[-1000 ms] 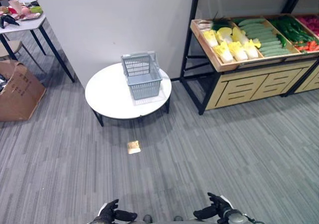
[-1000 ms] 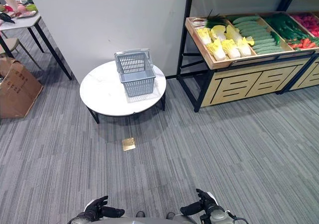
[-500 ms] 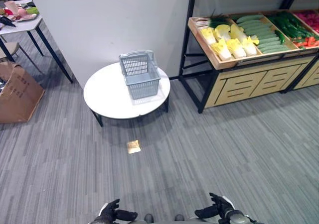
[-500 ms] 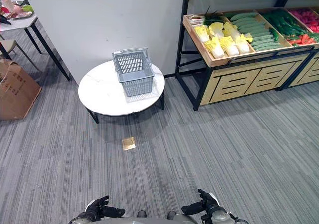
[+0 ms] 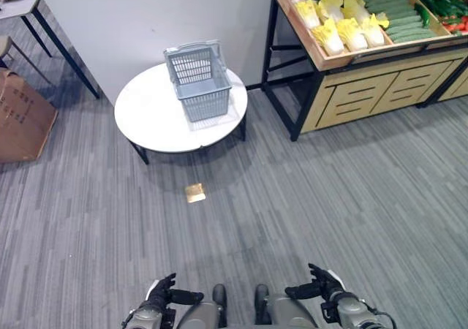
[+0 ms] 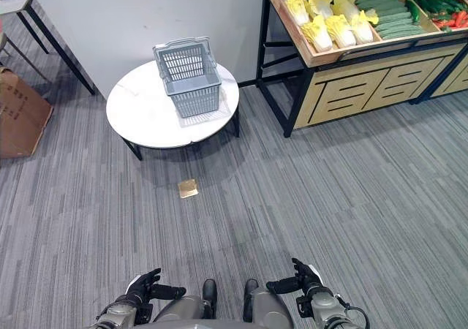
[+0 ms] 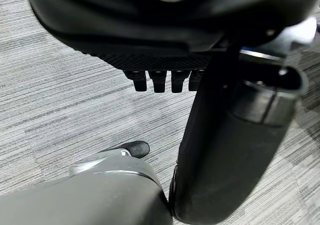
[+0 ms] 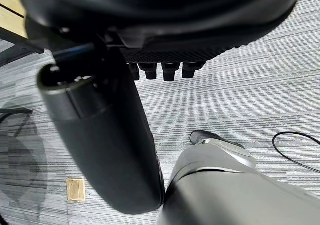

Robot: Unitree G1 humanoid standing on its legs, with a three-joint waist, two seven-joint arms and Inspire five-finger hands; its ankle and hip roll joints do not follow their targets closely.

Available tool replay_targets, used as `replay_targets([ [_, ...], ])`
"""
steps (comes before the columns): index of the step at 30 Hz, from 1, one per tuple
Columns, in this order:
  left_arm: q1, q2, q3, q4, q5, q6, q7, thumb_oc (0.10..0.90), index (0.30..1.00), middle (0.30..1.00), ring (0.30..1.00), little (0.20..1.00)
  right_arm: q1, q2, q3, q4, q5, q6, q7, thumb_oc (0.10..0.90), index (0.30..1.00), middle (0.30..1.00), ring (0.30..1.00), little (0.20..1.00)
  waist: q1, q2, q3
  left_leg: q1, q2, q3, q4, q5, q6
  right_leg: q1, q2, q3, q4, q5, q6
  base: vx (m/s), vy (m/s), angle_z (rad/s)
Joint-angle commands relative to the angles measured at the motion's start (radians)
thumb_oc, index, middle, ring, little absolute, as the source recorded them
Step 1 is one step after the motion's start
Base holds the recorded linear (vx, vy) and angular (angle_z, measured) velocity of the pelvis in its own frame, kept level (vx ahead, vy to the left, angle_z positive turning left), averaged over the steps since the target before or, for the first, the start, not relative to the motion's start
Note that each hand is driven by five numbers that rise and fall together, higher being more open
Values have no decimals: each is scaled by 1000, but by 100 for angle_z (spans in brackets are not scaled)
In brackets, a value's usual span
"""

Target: Get the vegetables into the basket

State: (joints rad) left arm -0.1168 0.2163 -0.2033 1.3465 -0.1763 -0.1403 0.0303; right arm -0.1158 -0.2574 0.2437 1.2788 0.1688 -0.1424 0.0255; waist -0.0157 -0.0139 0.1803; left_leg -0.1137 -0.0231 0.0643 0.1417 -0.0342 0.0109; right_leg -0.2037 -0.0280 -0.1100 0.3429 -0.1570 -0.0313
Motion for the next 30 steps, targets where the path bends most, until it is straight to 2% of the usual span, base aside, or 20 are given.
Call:
replay_targets([
  [1,59,19,-24,30,17,7,3,900,1000,1000,1000,1000,68,-40,44,36,-20,17,-8,900,1000,1000,1000,1000,-9,-30,-14,15,45,-55,12,-20,-46,67,-116,73,-150,162,151,0,0,0],
  [14,71,21,-17,40,23,7,-4,900,1000,1000,1000,1000,76,-39,50,55,-39,22,-9,900,1000,1000,1000,1000,-1,-35,-27,58,45,-45,-30,-11,-43,110,-113,75,-205,177,150,0,1,0],
  [24,83,24,-1,61,33,9,2,900,1000,1000,1000,1000,89,-26,41,78,-41,28,-19,900,1000,1000,1000,1000,11,-39,-74,169,50,-34,-214,50,-43,203,-113,55,-351,236,158,23,-3,0],
  [30,93,18,0,68,39,11,2,900,1000,1000,1000,1000,95,-24,44,80,-51,29,-18,900,1000,1000,1000,1000,11,-38,-81,203,55,-34,-222,43,-44,228,-111,56,-354,234,158,49,-11,1],
])
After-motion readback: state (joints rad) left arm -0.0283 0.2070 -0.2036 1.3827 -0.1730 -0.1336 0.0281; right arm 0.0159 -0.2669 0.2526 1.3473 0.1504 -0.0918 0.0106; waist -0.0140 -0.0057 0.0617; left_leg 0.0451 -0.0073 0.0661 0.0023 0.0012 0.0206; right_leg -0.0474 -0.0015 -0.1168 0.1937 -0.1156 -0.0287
